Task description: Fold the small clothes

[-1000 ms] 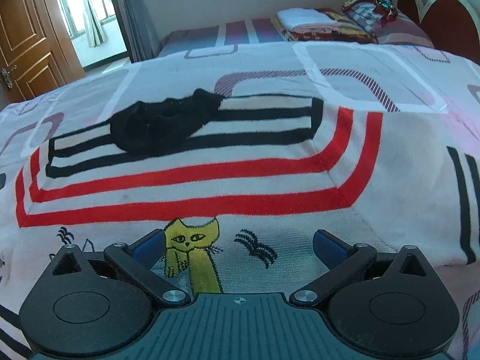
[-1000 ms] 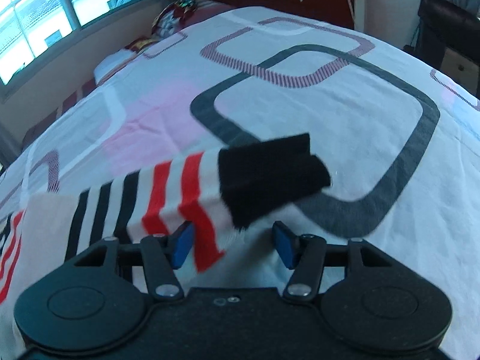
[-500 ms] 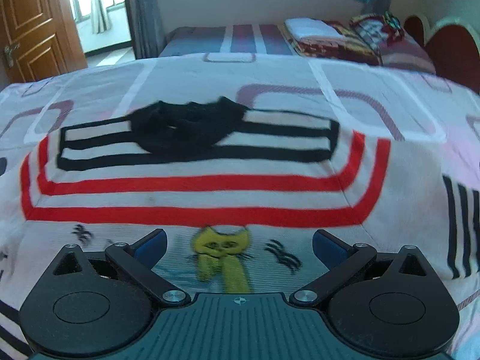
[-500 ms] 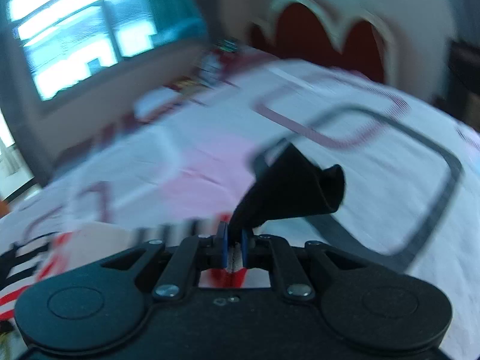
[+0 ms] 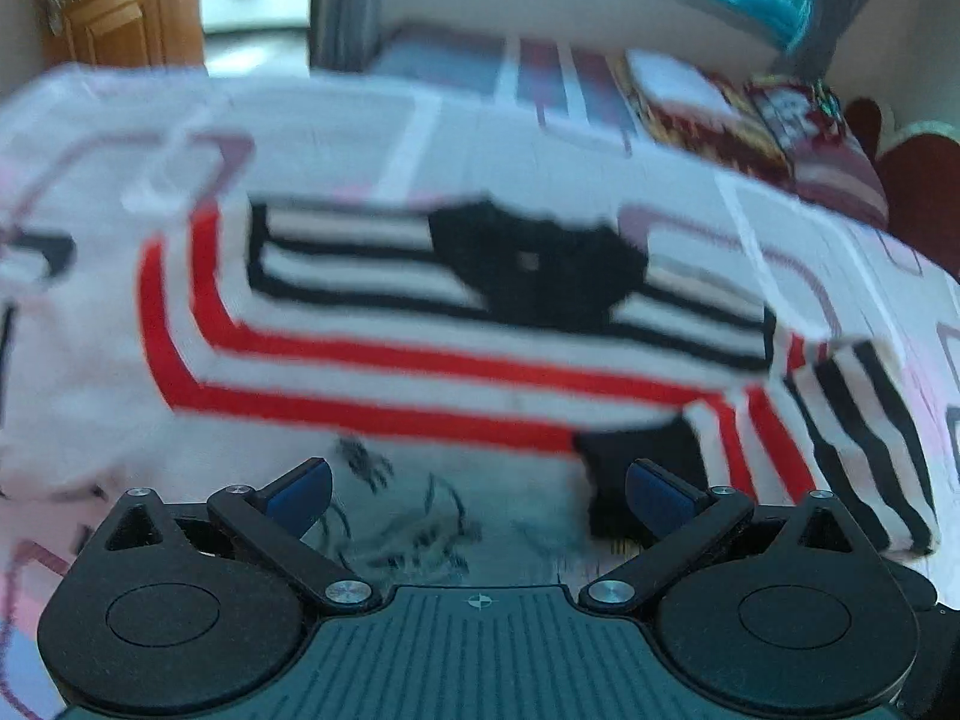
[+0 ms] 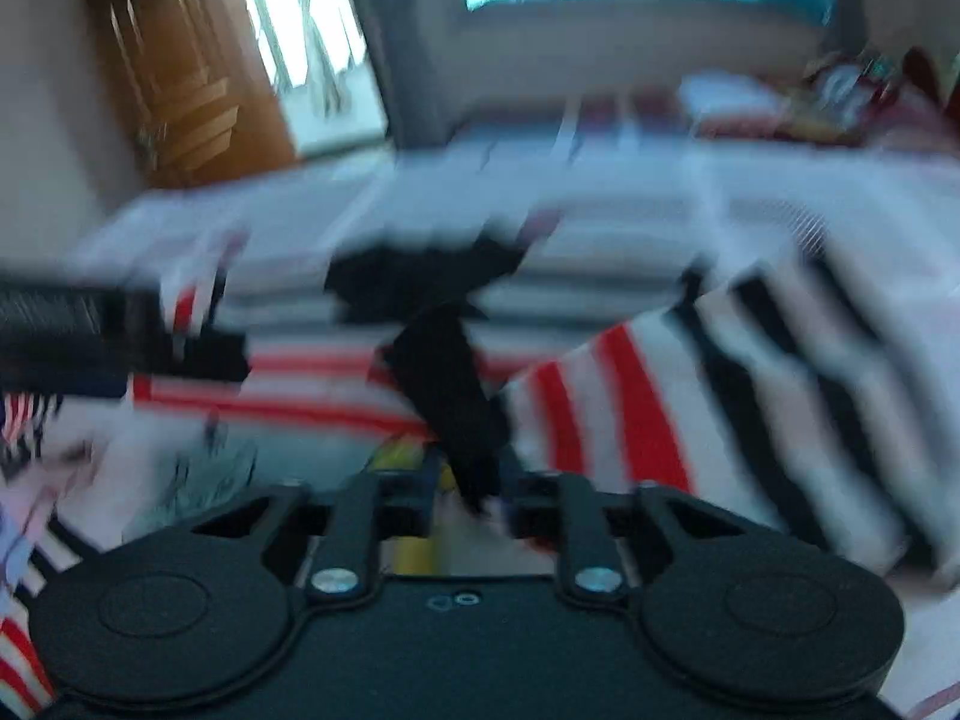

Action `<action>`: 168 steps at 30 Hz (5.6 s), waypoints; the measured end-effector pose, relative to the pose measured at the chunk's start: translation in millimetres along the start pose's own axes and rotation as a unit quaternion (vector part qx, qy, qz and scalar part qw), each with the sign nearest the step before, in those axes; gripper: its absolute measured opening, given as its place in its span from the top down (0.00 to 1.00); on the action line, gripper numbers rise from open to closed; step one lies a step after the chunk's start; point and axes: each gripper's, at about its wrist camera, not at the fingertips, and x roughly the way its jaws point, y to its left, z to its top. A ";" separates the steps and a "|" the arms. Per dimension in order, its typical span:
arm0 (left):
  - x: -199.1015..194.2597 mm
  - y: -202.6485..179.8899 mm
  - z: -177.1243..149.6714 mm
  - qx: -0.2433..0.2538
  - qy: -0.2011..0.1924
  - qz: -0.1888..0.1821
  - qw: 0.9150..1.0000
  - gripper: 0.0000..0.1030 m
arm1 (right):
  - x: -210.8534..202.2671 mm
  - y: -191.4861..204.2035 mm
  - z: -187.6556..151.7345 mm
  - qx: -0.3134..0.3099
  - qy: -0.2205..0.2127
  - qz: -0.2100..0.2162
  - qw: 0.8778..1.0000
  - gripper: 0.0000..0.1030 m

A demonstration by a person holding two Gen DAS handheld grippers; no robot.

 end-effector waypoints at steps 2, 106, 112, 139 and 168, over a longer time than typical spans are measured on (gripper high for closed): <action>14.7 -0.5 -4.4 -0.006 0.026 -0.033 0.999 0.00 | 2.1 11.8 -7.3 -0.010 0.004 -0.013 1.000 0.64; -30.1 151.0 -53.0 -0.127 -0.097 0.065 0.985 0.01 | -5.0 68.5 -11.1 -0.038 -0.025 -0.010 0.999 0.71; -37.1 236.6 -73.5 -0.240 -0.091 0.086 0.963 0.01 | 11.3 112.0 -7.8 -0.055 -0.015 0.021 0.998 0.71; -15.4 384.6 -58.0 -0.393 -0.210 0.096 0.890 0.89 | 40.7 151.7 -1.5 -0.052 -0.027 -0.011 0.998 0.70; 25.7 -4.4 -2.1 0.204 -0.176 -0.074 0.960 0.33 | -31.3 24.4 -33.9 0.089 -0.035 -0.047 0.994 0.58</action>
